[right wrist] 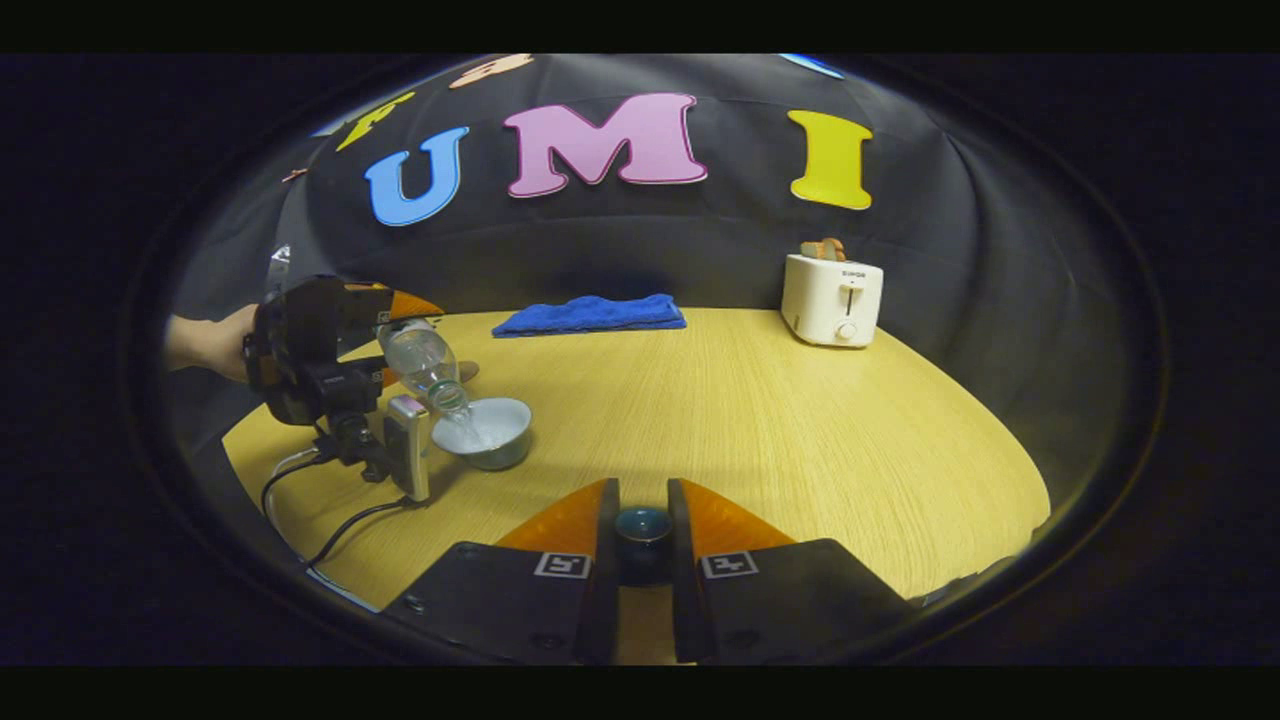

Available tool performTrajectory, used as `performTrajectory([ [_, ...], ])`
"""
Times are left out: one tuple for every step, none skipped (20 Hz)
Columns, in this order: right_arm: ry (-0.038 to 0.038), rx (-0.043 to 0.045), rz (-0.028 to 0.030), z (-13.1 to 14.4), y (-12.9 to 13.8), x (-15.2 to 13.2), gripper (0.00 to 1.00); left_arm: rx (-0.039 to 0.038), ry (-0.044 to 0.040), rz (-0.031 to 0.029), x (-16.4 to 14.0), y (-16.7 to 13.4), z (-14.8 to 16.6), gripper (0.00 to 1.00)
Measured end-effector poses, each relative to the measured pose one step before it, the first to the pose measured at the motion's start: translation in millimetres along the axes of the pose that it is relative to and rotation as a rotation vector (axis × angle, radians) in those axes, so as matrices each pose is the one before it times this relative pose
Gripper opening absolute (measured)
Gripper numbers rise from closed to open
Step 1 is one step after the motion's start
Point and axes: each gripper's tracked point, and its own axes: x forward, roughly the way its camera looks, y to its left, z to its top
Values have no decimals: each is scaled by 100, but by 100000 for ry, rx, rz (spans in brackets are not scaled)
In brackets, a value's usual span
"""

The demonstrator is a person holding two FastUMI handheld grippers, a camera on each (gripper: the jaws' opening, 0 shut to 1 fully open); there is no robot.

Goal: Open the teacup lid with one hand, grasp the water bottle and pour water into the teacup with the other hand; after pouring, place the water bottle on the coaster and then close the teacup lid.

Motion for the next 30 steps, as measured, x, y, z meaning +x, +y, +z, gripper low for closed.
performTrajectory([
  [99,-223,56,-43,36,53,29,1132,-778,369,-20,146,145,71],
  [161,302,164,-104,50,-2,29,1522,-958,582,-18,323,110,72],
  [61,605,212,-13,107,-31,25,1561,-958,817,107,440,179,71],
  [183,497,210,-11,101,72,25,1285,-856,386,75,201,166,72],
  [56,271,24,77,14,18,25,1354,-596,125,12,49,41,72],
  [-71,209,51,1,14,-57,29,1718,-604,399,-76,303,52,71],
  [-19,199,224,111,53,-26,25,1675,-536,258,63,218,113,71],
  [-3,130,127,32,131,21,22,1626,-803,377,44,258,82,72],
  [-100,89,131,52,81,20,29,1552,-465,325,43,252,23,72],
  [-103,100,71,11,-79,6,29,1124,-523,424,-43,306,71,72],
  [-47,287,58,62,-16,21,29,1075,-376,154,103,251,-50,72],
  [2,391,-59,118,78,42,29,1009,-460,57,74,157,60,72],
  [156,506,284,148,17,-76,29,998,-6,-538,-9,11,118,72],
  [-105,238,170,103,22,-130,29,995,85,9,-105,175,-154,72],
  [-300,-23,183,267,8,-68,25,660,-398,65,-53,151,52,72],
  [-258,-157,-57,72,-26,-11,25,700,-498,83,-28,69,129,72],
  [106,42,112,91,-3,21,29,1166,-1070,544,-18,204,176,72],
  [111,362,44,70,18,-16,25,1286,-1021,899,19,516,108,72],
  [9,583,84,131,45,-16,27,1036,-1460,1039,148,756,241,72],
  [-138,411,61,167,55,-42,29,633,-800,20,273,228,213,72],
  [-77,81,10,91,43,-46,29,1269,-524,196,279,387,86,72],
  [-139,40,-105,94,-49,4,29,1903,-1176,501,149,165,312,73],
  [33,361,28,31,24,56,29,1555,-1162,387,163,56,270,72],
  [415,685,521,-34,119,59,29,1088,-702,78,-147,-179,191,72],
  [229,538,299,-34,93,62,29,803,-308,-4,-185,-235,54,72],
  [8,99,41,94,-4,61,29,652,-397,31,-116,-64,-66,72],
  [-137,-272,46,106,44,93,29,212,-581,-23,-24,-71,113,73],
  [-228,-351,7,123,100,96,29,294,-19,-268,87,67,-251,72],
  [-242,-274,83,120,31,32,29,808,102,0,-19,-80,-31,73],
  [-234,-89,75,155,9,53,29,450,55,24,241,163,-112,73],
])
